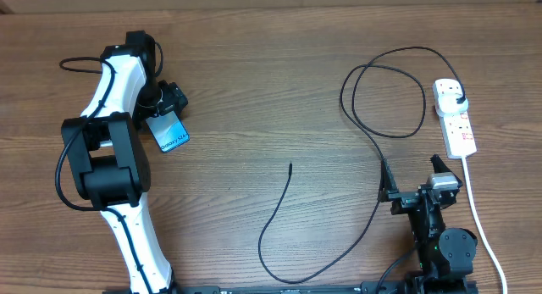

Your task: Plug charger to phone and switch on socket

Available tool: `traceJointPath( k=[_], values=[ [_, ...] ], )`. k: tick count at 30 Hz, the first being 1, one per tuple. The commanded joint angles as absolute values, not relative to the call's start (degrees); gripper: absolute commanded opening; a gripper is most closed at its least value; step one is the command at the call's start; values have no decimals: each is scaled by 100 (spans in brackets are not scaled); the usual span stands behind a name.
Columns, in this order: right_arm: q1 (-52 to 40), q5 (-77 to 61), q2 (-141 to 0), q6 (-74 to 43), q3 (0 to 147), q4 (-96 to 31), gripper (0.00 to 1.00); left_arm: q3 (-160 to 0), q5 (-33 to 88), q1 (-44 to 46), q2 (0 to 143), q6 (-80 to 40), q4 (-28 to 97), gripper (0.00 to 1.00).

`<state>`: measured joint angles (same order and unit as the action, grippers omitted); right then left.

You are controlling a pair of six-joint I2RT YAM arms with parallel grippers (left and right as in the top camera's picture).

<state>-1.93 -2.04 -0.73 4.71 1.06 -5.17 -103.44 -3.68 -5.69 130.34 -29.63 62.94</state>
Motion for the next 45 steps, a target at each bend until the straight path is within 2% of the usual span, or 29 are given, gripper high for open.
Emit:
traceJointPath(
  k=[1, 45],
  values=[
    [-220, -132, -16, 499, 47, -484, 100, -10322, -329, -554, 13181, -2917, 6281, 100],
    [-220, -132, -16, 499, 47, -484, 100, -10322, 47, -554, 13375, -2915, 6055, 100]
  ],
)
